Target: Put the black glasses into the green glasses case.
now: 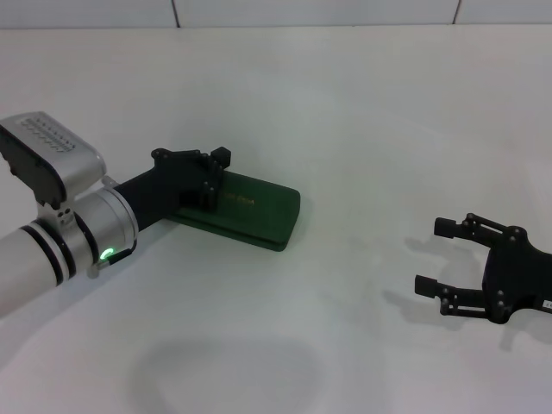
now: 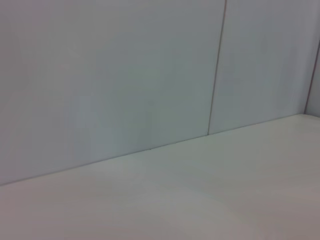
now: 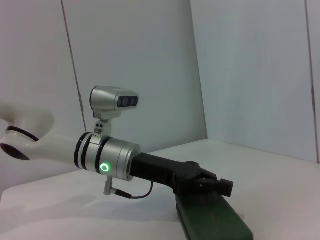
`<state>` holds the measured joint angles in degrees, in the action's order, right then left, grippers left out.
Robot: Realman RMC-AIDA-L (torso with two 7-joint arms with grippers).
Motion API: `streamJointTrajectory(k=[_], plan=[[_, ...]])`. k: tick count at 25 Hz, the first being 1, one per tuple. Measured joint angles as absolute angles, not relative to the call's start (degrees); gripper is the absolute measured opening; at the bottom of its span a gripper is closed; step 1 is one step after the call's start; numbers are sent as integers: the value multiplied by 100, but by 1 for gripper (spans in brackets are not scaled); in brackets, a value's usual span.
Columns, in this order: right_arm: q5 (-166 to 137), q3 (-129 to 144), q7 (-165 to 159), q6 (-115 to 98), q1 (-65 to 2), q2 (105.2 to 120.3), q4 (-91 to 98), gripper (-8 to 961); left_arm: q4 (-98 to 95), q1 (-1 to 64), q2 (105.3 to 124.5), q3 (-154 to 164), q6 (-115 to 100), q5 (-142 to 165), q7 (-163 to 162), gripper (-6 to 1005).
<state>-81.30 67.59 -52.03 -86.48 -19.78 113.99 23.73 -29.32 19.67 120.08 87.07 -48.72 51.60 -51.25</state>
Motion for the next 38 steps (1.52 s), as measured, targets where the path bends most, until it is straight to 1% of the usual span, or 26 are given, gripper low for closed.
streamJointTrajectory(k=[5, 8, 10, 15, 17, 19, 23, 26, 30, 32, 34, 38], plan=[[-8130, 6759, -5203, -8645, -1975, 11400, 2373, 871, -3034, 1965, 11981, 8588, -5230, 5151, -5261, 133], [-8130, 6754, -5203, -8648, -1973, 11399, 2373, 871, -3110, 1966, 11918, 8411, -5721, 5191, -5598, 136], [-8130, 6740, -5203, -8660, -1969, 11399, 2373, 871, -3178, 1966, 11830, 8385, -5933, 5249, -5916, 138], [-8130, 6729, -5209, -8672, -1971, 11398, 2372, 871, -3371, 2065, 11478, 8353, -6100, 5873, -7144, 143], [-8130, 6739, -5210, -8660, -1983, 11394, 2373, 871, -3359, 2135, 11409, 8222, -6084, 6175, -7478, 145], [-8130, 6746, -5211, -8649, -1995, 11389, 2372, 871, -3349, 2158, 11392, 8025, -6087, 6444, -7669, 147], [-8130, 6723, -5212, -8642, -2004, 11373, 2376, 871, -3442, 2120, 11436, 7686, -6121, 6809, -7723, 151], [-8122, 6714, -5216, -8629, -2052, 11355, 2403, 871, -3466, 2102, 11402, 7640, -6281, 6871, -7705, 216], [-8108, 6591, -5396, -8598, -2187, 11319, 2444, 871, -3504, 2097, 11229, 7636, -6998, 6915, -7571, 303], [-8117, 6492, -5505, -8601, -2281, 11265, 2454, 871, -3578, 2082, 11145, 7633, -7418, 7049, -7474, 346], [-8119, 6490, -5522, -8648, -2343, 11189, 2489, 871, -3780, 2002, 11101, 7575, -7916, 7405, -7338, 403], [-8273, 6541, -5523, -8798, -2370, 11073, 2663, 871, -4093, 1754, 11140, 7286, -8343, 7993, -7203, 545]])
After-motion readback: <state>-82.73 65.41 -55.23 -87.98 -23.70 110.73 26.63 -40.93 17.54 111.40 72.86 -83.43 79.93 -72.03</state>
